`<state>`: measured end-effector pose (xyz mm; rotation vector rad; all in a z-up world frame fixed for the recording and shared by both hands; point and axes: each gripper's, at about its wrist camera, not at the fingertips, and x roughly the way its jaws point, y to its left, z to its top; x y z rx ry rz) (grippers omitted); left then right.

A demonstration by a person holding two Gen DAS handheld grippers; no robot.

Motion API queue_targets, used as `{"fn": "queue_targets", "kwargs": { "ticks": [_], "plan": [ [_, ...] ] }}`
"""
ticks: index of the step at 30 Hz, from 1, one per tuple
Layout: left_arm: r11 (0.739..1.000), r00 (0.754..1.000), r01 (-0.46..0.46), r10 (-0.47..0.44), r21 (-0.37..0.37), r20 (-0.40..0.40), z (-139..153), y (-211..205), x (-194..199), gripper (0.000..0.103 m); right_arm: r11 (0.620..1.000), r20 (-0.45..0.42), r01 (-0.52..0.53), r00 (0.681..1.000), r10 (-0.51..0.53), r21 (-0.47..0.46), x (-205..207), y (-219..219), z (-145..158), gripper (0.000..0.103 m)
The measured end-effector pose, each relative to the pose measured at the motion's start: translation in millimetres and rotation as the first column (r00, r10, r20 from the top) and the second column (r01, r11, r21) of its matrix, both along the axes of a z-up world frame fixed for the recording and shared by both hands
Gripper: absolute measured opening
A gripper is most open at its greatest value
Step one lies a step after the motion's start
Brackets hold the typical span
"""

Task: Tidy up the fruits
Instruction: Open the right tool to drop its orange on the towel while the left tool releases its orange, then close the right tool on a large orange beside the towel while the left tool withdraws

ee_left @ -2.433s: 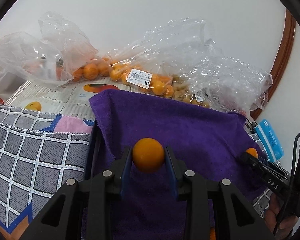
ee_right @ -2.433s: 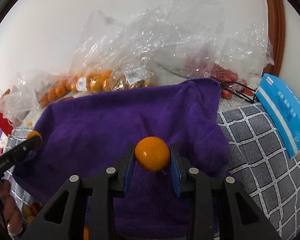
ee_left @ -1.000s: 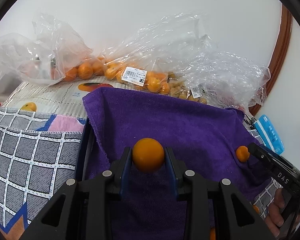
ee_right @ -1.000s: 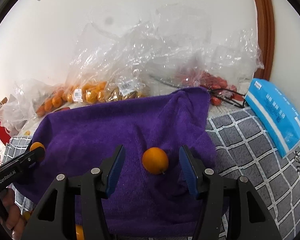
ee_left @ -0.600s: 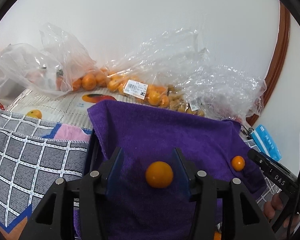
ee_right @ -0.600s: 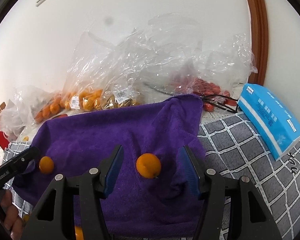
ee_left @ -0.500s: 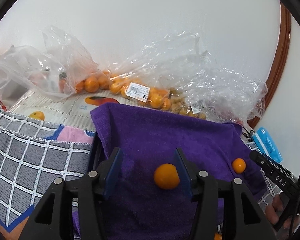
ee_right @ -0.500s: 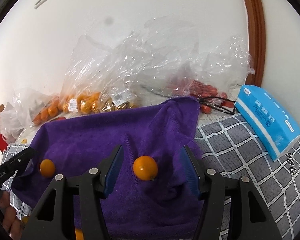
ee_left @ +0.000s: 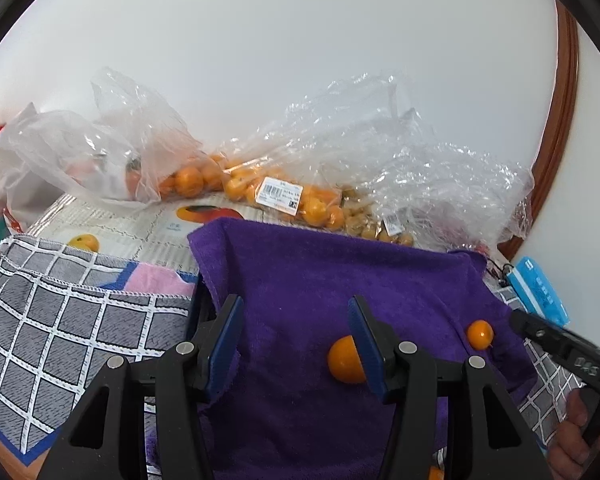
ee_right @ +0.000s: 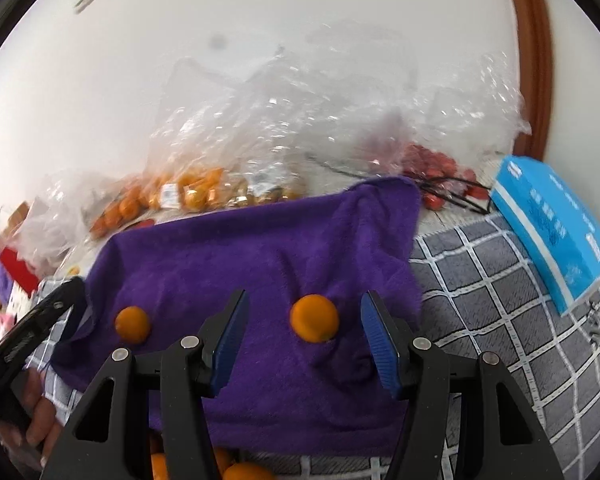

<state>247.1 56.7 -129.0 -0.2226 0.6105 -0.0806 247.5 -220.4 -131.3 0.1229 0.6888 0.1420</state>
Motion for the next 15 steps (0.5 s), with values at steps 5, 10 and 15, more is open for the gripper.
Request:
{"fn": "queue_targets", "kwargs": {
  "ticks": [5,10,15],
  "plan": [
    [0.999,1.0,0.006,-0.007,-0.045,-0.016,-1,4,0,0.052,1.0,-0.012,-0.012,1.0,0.012,-0.014,-29,7,4,0.048],
    [0.997,1.0,-0.011,0.01,-0.08,-0.008,-1,9,-3,0.065,0.998,-0.039,-0.064,0.997,0.063,-0.017,-57,11,-7,0.03],
    [0.998,1.0,-0.021,0.021,-0.067,-0.005,0,9,-3,0.067,0.988,-0.076,-0.15,0.986,0.147,-0.032,-79,23,-24,0.03]
  ]
}}
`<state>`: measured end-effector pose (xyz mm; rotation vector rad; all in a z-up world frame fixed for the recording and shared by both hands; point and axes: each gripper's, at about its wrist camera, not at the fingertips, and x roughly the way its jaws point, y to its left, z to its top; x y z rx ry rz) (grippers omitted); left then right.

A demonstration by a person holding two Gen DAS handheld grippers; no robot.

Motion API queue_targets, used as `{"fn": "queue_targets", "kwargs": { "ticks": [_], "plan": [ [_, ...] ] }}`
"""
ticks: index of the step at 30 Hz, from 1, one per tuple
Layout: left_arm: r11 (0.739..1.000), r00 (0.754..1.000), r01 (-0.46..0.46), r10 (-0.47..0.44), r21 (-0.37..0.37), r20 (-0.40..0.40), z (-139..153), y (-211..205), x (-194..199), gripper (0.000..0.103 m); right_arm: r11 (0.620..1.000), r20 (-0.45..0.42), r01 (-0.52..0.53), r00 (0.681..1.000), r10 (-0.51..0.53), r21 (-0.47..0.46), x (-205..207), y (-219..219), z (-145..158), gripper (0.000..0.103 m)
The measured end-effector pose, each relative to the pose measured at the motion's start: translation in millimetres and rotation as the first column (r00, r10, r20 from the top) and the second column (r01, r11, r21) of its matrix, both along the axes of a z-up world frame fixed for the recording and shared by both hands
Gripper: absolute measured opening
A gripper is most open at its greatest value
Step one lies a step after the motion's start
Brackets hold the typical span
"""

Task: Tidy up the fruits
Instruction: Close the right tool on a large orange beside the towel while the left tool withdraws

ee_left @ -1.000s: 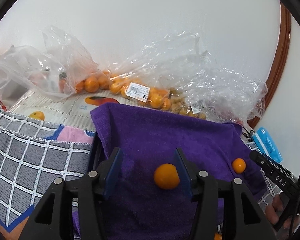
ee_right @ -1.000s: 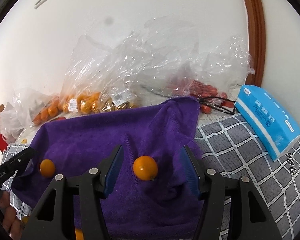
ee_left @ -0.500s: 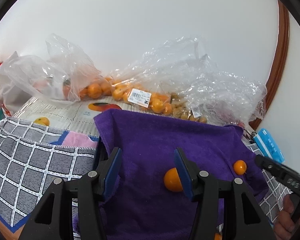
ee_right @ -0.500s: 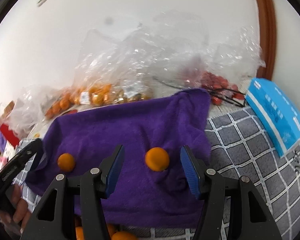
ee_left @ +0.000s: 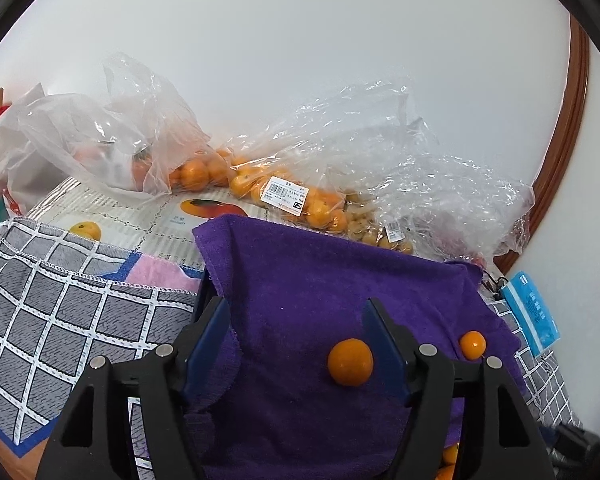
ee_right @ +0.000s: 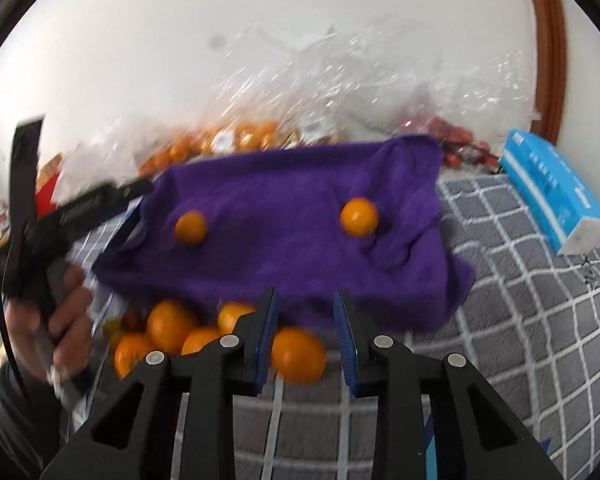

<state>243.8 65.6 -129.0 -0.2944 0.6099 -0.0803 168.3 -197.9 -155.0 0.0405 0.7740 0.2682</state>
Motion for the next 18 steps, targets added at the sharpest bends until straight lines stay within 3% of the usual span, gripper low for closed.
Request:
{"fn": "queue_targets", "kwargs": {
  "ticks": [4,8,15,18],
  "plan": [
    [1.0,1.0,-0.002,0.002,-0.004,0.006,2,2,-3,0.067,0.999,-0.016,-0.023,1.0,0.022,-0.027,-5,8,-13,0.032],
    [1.0,1.0,-0.007,0.007,-0.014,0.008,2,5,-4,0.068,0.997,-0.014,-0.007,1.0,0.006,-0.081,-2,10,-22,0.047],
    [0.999,1.0,-0.012,0.012,-0.029,-0.013,-2,9,-1,0.068,0.999,-0.038,-0.008,0.999,0.006,-0.042,-2,2,-29,0.047],
    [0.999,1.0,-0.012,0.012,-0.03,-0.011,-3,9,-2,0.068,0.999,-0.039,0.012,0.999,-0.013,-0.042,-2,0,-29,0.036]
  ]
}}
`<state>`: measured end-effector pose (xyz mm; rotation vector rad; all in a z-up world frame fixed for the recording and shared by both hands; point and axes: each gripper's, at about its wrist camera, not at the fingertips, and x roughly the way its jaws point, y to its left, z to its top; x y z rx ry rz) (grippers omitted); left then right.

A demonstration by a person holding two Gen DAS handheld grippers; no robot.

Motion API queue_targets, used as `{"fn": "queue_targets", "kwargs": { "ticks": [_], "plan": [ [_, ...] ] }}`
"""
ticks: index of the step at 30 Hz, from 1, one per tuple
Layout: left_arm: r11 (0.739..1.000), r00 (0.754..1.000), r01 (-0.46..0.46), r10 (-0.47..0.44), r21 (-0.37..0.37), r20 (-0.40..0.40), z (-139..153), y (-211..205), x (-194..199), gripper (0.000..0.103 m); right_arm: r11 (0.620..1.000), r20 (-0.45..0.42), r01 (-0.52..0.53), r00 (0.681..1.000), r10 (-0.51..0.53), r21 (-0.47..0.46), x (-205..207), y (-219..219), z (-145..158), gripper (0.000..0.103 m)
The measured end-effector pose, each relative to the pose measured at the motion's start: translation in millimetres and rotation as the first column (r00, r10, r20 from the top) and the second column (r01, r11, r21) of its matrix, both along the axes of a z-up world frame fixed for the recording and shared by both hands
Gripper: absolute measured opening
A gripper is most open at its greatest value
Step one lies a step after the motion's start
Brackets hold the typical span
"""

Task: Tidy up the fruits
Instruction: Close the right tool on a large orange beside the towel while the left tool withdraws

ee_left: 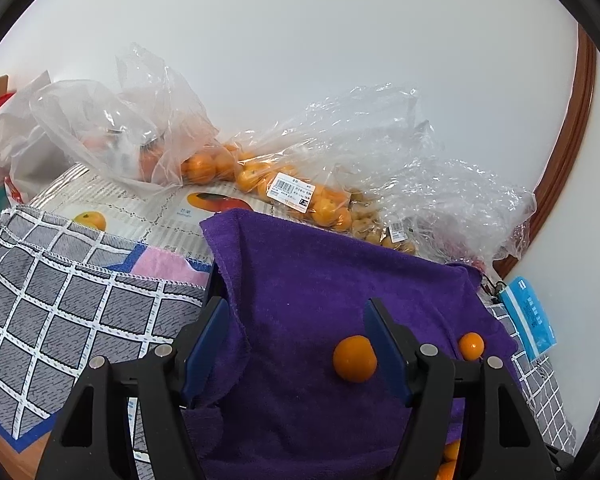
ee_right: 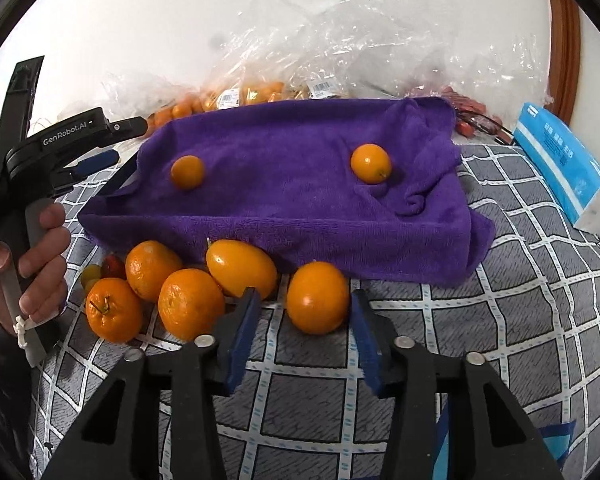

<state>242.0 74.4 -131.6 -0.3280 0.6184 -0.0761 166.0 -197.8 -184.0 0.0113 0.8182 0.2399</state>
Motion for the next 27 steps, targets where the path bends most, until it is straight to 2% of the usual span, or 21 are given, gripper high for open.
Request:
{"fn": "queue_targets", "kwargs": {
  "ticks": [1,6,9,14,19,22,27],
  "plan": [
    [1.0,1.0,0.0,0.0,0.003,0.002,0,-1,-1,0.068,1.0,-0.007,0.007,1.0,-0.007,0.004,1,-1,-1,0.032],
    [1.0,1.0,0.002,-0.002,0.025,0.017,0,-5,-6,0.068,0.998,-0.007,0.045,0.999,-0.044,0.044,2,-9,1,0.032],
    [1.0,1.0,0.01,-0.011,0.028,0.023,2,-6,-9,0.068,0.996,0.025,0.055,0.998,-0.057,0.069,-3,-14,5,0.032],
    [1.0,0.999,0.023,-0.023,0.008,0.032,5,-7,-15,0.068,0.996,0.032,0.081,0.996,-0.083,0.044,-4,-14,7,0.032],
    [0.999,0.999,0.039,-0.039,-0.005,0.016,3,-9,-17,0.068,0.997,-0.022,0.067,0.998,-0.066,0.033,4,-12,-1,0.032],
    [0.999,0.998,0.05,-0.05,0.022,0.026,6,-12,-21,0.068,0.997,-0.046,0.062,0.997,-0.059,0.047,6,-13,-4,0.032],
    [0.996,0.996,0.076,-0.078,0.05,0.037,14,-19,-25,0.068,0.996,-0.018,0.075,0.997,-0.075,0.038,3,-13,-2,0.032]
  ]
}}
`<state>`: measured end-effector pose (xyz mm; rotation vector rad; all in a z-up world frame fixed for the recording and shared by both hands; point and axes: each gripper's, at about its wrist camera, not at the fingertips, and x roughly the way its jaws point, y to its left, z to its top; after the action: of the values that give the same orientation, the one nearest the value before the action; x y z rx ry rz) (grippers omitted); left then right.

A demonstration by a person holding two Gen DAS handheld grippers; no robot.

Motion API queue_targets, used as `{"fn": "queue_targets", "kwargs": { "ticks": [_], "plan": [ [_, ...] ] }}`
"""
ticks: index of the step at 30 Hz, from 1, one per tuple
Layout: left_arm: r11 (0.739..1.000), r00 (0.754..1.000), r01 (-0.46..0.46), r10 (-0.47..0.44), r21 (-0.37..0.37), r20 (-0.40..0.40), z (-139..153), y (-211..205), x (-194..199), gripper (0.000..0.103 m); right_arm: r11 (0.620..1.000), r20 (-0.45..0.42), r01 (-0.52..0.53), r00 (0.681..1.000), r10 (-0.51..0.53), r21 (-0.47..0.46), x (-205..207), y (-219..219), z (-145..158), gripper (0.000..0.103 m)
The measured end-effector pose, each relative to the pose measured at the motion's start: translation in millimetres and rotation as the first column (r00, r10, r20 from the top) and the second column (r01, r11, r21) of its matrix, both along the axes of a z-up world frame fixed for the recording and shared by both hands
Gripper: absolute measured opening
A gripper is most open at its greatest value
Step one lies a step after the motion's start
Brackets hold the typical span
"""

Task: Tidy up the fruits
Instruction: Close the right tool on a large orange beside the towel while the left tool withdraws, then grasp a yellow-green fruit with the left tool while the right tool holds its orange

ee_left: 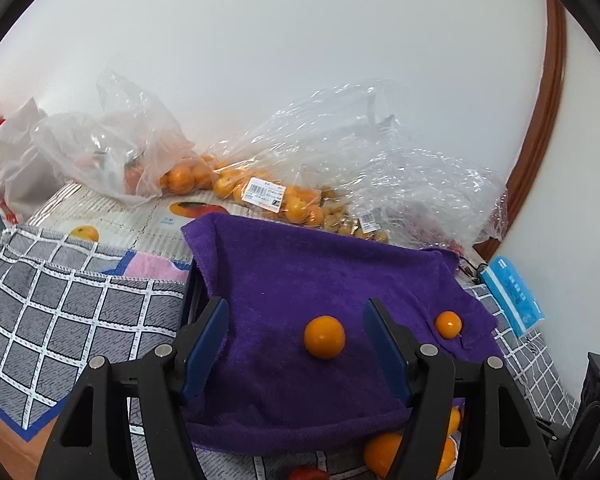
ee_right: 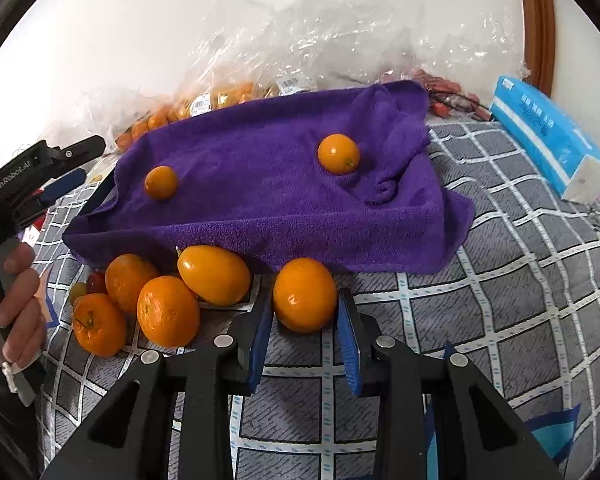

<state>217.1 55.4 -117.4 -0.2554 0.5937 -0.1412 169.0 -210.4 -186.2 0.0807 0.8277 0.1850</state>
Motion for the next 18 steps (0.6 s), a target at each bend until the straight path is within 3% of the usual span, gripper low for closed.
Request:
{"fn": "queue_targets", "kwargs": {
  "ticks": [5,8,11,14,16,18],
  "plan": [
    [0.998,0.999,0.036,-0.036,0.048,-0.001,9,-9,-2,0.068,1.0,0.024,0.007,1.0,-0.007,0.012,-4,-3,4,0.032],
    [0.997,0.997,0.02,-0.015,0.075,-0.072,14,-10,-2,0.067,1.0,0.029,0.016,0.999,-0.016,0.014,-5,-4,6,0.032],
    [0.998,0.992,0.051,-0.047,0.033,-0.114,14,2,-21,0.066,0.999,0.039,0.035,0.999,-0.035,0.002,-6,-4,7,0.032],
    [0.996,0.989,0.054,-0.043,0.078,-0.143,1,11,-42,0.066,0.998,0.03,0.056,0.998,-0.055,-0.019,-6,-4,7,0.032],
    [0.995,0.982,0.067,-0.052,0.074,-0.183,-10,15,-50,0.062,0.997,0.022,0.071,0.997,-0.07,-0.035,-5,-3,6,0.032],
    [0.996,0.971,0.084,-0.077,0.021,-0.228,-22,22,-58,0.052,0.997,0.023,0.07,0.997,-0.07,-0.036,-5,-3,6,0.032]
  ]
}}
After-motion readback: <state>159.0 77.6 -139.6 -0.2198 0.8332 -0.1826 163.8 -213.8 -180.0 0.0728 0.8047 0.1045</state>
